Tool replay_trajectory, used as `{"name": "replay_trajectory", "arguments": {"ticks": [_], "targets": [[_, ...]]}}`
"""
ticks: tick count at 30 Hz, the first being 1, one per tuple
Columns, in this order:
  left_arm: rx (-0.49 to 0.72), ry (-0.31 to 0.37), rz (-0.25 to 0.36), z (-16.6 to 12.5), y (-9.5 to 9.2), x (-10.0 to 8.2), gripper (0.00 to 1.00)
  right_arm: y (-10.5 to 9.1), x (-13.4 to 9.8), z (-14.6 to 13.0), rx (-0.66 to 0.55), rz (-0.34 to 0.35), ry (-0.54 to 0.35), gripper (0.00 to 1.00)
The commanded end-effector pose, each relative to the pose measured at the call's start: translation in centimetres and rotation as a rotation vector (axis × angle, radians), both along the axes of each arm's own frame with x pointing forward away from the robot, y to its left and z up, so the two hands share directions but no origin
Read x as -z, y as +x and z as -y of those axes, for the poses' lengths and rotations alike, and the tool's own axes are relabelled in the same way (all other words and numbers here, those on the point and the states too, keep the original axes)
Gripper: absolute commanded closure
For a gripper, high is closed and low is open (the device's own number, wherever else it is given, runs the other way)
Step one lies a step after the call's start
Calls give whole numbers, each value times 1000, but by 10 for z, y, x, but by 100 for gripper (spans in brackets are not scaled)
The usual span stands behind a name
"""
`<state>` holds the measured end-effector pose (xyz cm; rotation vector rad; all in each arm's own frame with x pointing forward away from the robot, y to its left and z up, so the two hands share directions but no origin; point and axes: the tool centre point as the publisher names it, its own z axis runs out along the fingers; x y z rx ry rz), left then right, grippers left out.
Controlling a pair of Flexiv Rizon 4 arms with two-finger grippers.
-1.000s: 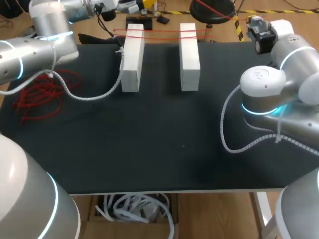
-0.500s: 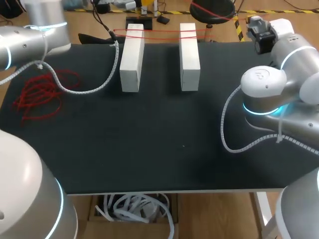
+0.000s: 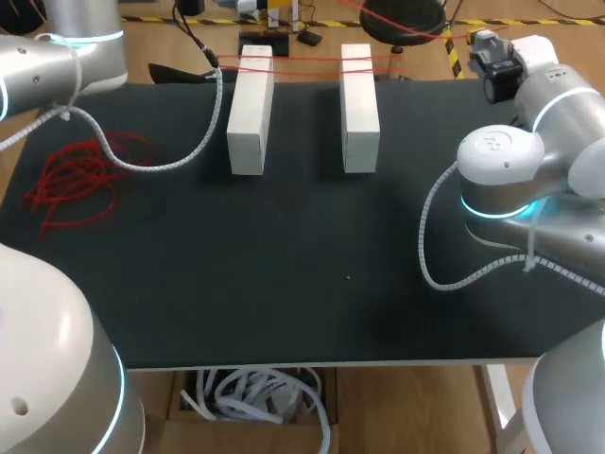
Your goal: Grab the tape and strap the tape.
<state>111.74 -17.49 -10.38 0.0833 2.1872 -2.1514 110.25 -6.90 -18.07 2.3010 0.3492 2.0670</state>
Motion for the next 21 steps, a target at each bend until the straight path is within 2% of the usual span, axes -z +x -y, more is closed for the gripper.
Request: {"name": "replay_trajectory", "arguments": {"ticks": [1, 15, 16, 17, 21], "targets": [[-5, 2, 0, 0, -2, -1, 100, 0, -1, 1, -2, -5, -2, 100], [-3, -2, 5, 0, -3, 0, 100, 0, -1, 1, -2, -5, -2, 100], [-2, 27, 7, 1, -4, 0, 100, 0, -1, 1, -2, -5, -2, 100], [14, 89, 5, 3, -4, 1, 100, 0, -1, 1, -2, -5, -2, 100], [66, 422, 26, 15, -5, -3, 100, 0, -1, 1, -2, -5, -2, 100]]}}
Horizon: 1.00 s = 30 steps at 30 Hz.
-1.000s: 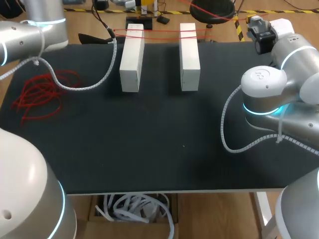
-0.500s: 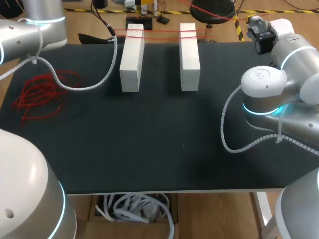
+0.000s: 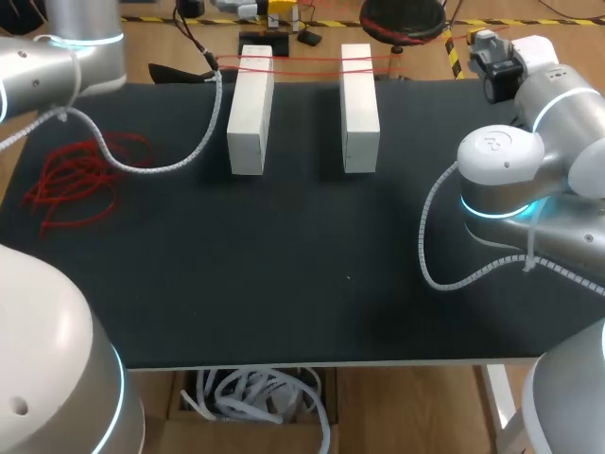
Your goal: Grab the tape and strap the tape.
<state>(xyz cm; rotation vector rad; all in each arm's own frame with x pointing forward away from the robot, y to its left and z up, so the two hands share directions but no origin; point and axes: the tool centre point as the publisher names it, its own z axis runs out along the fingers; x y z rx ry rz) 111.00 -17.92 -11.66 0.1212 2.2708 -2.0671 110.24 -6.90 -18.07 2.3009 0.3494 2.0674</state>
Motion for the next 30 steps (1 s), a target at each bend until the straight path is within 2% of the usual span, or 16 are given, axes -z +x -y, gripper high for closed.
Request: {"name": "replay_trajectory", "arguments": {"ticks": [1, 2, 3, 10, 12, 18, 21, 23, 24, 30], "targets": [[56, 421, 23, 14, 2, -17, 100, 0, -1, 1, -2, -5, -2, 100], [59, 516, 27, 15, 2, -18, 100, 0, -1, 1, -2, -5, -2, 100], [66, 548, 27, 17, 2, -18, 100, 0, -1, 1, -2, -5, -2, 100], [18, 699, -32, 15, 2, -17, 100, 0, -1, 1, -2, -5, -2, 100], [6, 780, -39, 15, 2, -17, 100, 0, -1, 1, -2, -5, -2, 100], [-25, 925, -34, 19, 1, -18, 100, 0, -1, 1, -2, -5, -2, 100], [-19, 958, -5, 24, 1, -21, 100, 0, -1, 1, -2, -5, -2, 100], [3, 950, 4, 29, 1, -21, 100, 0, -1, 1, -2, -5, -2, 100], [10, 911, 15, 31, 1, -20, 100, 0, -1, 1, -2, -5, -2, 100], [10, 911, 15, 31, 1, -20, 100, 0, -1, 1, -2, -5, -2, 100]]}}
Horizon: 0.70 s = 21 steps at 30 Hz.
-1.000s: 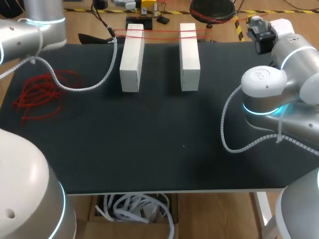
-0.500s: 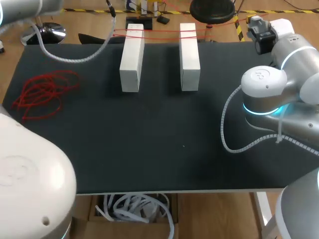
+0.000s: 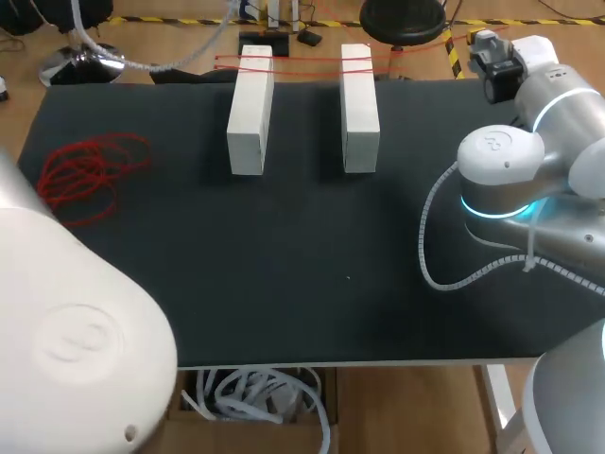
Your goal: Grab the tape and strap the tape.
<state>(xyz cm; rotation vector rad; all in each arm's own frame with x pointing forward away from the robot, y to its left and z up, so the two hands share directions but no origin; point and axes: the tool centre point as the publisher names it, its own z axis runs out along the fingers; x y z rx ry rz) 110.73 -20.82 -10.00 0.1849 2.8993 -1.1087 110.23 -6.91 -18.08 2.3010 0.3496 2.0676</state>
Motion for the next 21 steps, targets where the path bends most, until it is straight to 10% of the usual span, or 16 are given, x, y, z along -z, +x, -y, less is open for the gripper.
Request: {"name": "replay_trajectory", "arguments": {"ticks": [1, 21], "targets": [[-6, 164, 7, 2, 3, -4, 100, 0, -1, 1, -2, -5, -2, 100], [-12, 324, 11, 45, -10, 13, 100, 0, -1, 1, -2, -5, -2, 100]]}}
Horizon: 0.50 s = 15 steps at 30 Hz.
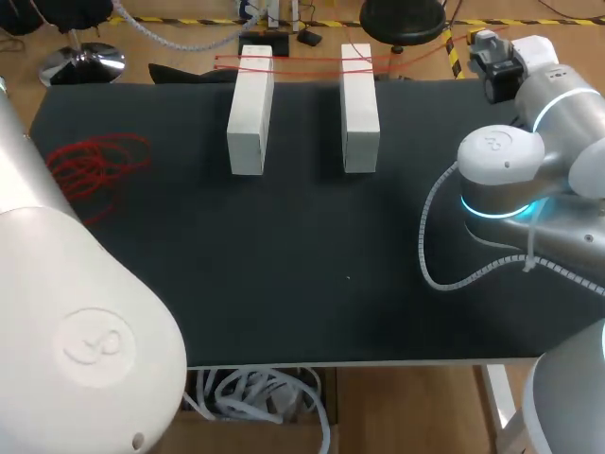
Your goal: Grab the tape and strap the tape.
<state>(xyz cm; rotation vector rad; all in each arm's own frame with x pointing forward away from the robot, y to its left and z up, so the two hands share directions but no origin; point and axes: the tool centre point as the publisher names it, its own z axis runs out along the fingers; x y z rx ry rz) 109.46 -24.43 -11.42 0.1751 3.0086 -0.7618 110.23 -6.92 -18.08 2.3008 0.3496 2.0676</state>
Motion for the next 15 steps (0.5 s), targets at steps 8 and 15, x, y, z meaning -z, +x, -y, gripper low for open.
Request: {"name": "replay_trajectory", "arguments": {"ticks": [8, 15], "targets": [[70, 39, -13, 25, 5, 0, 100, 0, -1, 1, -2, -5, -2, 100], [73, -29, 14, 23, 6, -2, 100, 0, -1, 1, -2, -5, -2, 100]]}}
